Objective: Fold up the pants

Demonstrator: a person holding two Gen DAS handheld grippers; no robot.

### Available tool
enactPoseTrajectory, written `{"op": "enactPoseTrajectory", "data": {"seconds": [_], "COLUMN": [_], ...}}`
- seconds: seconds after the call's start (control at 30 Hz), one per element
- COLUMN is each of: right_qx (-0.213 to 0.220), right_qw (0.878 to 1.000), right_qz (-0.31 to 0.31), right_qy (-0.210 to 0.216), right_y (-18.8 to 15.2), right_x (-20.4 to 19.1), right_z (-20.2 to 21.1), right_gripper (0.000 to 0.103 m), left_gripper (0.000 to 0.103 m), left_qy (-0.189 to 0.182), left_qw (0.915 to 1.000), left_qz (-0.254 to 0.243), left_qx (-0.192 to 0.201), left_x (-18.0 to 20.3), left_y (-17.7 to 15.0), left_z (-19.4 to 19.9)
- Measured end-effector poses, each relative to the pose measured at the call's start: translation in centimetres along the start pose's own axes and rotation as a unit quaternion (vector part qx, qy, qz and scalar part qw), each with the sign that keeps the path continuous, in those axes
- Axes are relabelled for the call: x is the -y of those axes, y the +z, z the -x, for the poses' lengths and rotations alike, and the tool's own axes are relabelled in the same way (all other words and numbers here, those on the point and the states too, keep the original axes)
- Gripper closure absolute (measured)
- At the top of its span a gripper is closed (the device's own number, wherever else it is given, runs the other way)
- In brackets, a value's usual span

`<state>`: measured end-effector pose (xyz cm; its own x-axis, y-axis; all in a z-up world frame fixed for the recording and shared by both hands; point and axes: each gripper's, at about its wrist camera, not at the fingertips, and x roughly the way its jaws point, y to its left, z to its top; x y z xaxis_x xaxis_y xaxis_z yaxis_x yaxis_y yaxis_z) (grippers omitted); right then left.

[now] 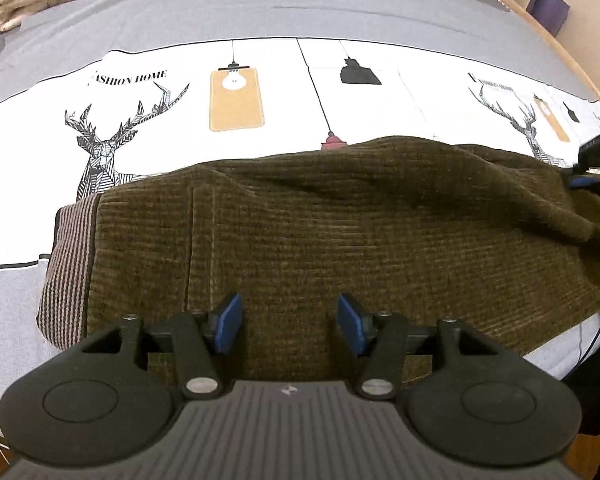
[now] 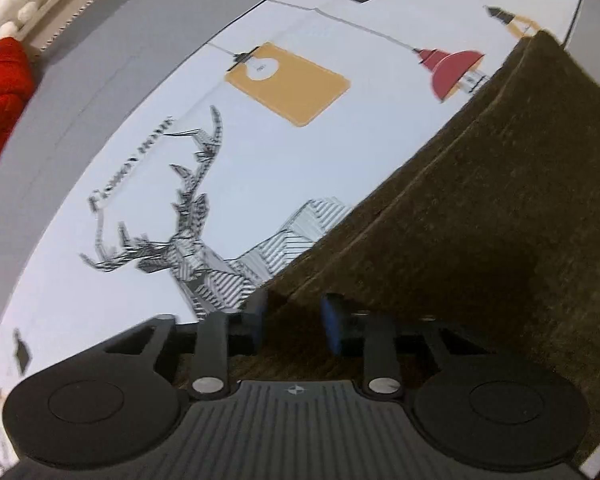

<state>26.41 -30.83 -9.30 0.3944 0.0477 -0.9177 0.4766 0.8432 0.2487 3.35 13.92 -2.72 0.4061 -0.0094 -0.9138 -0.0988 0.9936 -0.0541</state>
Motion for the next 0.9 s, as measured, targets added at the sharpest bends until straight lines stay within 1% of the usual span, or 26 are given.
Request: {"op": "enactPoseTrajectory", "data": {"seconds": [0.03,0.1,0.13,0.17,0.2,0.23,0.27,0.3,0.33,0.37,0.4,0.43,0.47,0.5,0.57,0.63,0.7,0.73,0.8,0.83,0.87,0.9], "right_qx": [0.004,0.011,0.017,0.032,0.050,0.080,0.121,0.161,0.178,0.174,0.152,0.130,0.105,0.088,0.091,0.090,0.059,0.030,-0.019,-0.037,-0.057,-0.068], "right_qw": [1.000,1.000,1.000,0.999,0.998,0.995,0.991,0.987,0.984,0.984,0.987,0.990,0.992,0.993,0.993,0.988,0.983,0.980,0.975,0.973,0.970,0.968], "right_qz": [-0.001,-0.008,-0.012,-0.022,-0.031,-0.030,-0.021,-0.014,-0.020,-0.031,-0.042,-0.053,-0.060,-0.047,0.010,0.080,0.123,0.138,0.164,0.178,0.201,0.222], "right_qy": [-0.007,-0.007,-0.002,0.013,0.030,0.045,0.043,0.029,0.026,0.024,0.025,0.033,0.049,0.065,0.076,0.098,0.126,0.139,0.151,0.145,0.121,0.099], "right_y": [0.0,0.1,0.1,0.3,0.6,0.9,1.1,1.4,1.6,1.8,2.0,2.0,2.0,1.8,1.1,0.2,-0.7,-1.3,-2.3,-2.8,-3.4,-4.0], "right_x": [0.1,0.2,0.4,0.7,0.8,0.9,0.8,0.9,1.4,2.0,2.7,3.2,3.6,3.5,2.3,0.8,-0.2,-0.5,-1.0,-1.3,-1.5,-1.6], "right_z": [-0.1,-0.1,0.2,0.8,1.3,2.3,3.4,4.4,4.8,4.7,4.2,3.8,3.4,3.3,4.0,4.5,4.2,3.6,2.5,1.9,1.1,0.4], "right_gripper": [0.088,0.103,0.103,0.103,0.103,0.103,0.103,0.103,0.103,0.103,0.103,0.103,0.099,0.099,0.098,0.094,0.089,0.089,0.087,0.085,0.078,0.079], "left_gripper": [0.044,0.044,0.044,0.044,0.044,0.044,0.044,0.044,0.044,0.044,0.044,0.044,0.044,0.043,0.043,0.043,0.043,0.043,0.043,0.043,0.043,0.042], "left_qy": [-0.001,-0.003,-0.002,-0.002,-0.002,-0.002,-0.002,-0.001,0.001,0.001,0.002,0.004,0.005,0.006,0.010,0.012,0.018,0.024,0.036,0.033,0.025,0.020], "left_qw": [1.0000,1.0000,1.0000,1.0000,0.9999,0.9999,0.9999,0.9999,0.9999,0.9999,0.9999,0.9999,0.9999,0.9999,0.9999,0.9999,0.9997,0.9994,0.9978,0.9970,0.9971,0.9973], "left_qz": [-0.001,-0.004,-0.006,-0.008,-0.010,-0.012,-0.013,-0.012,-0.011,-0.010,-0.009,-0.008,-0.008,-0.008,-0.007,-0.005,-0.008,-0.011,-0.007,0.000,-0.001,-0.012], "left_qx": [0.000,0.001,0.000,0.000,0.001,0.002,0.003,0.003,0.004,0.004,0.004,0.005,0.005,0.004,0.000,-0.006,-0.016,-0.023,-0.055,-0.070,-0.072,-0.070], "left_x": [0.1,0.3,0.3,0.4,0.5,0.6,0.6,0.6,0.5,0.5,0.4,0.4,0.3,0.2,0.0,-0.2,-0.5,-0.8,-1.6,-2.2,-2.5,-2.5], "left_y": [0.0,-0.1,-0.1,-0.2,-0.2,-0.3,-0.3,-0.4,-0.4,-0.4,-0.4,-0.3,-0.3,-0.3,-0.4,-0.5,-1.0,-1.4,-2.4,-3.1,-3.7,-4.1], "left_z": [0.0,0.0,0.0,0.0,0.1,0.1,0.1,0.2,0.2,0.2,0.2,0.2,0.1,0.1,-0.3,-0.6,-1.0,-1.4,-2.4,-3.0,-3.0,-2.9]}}
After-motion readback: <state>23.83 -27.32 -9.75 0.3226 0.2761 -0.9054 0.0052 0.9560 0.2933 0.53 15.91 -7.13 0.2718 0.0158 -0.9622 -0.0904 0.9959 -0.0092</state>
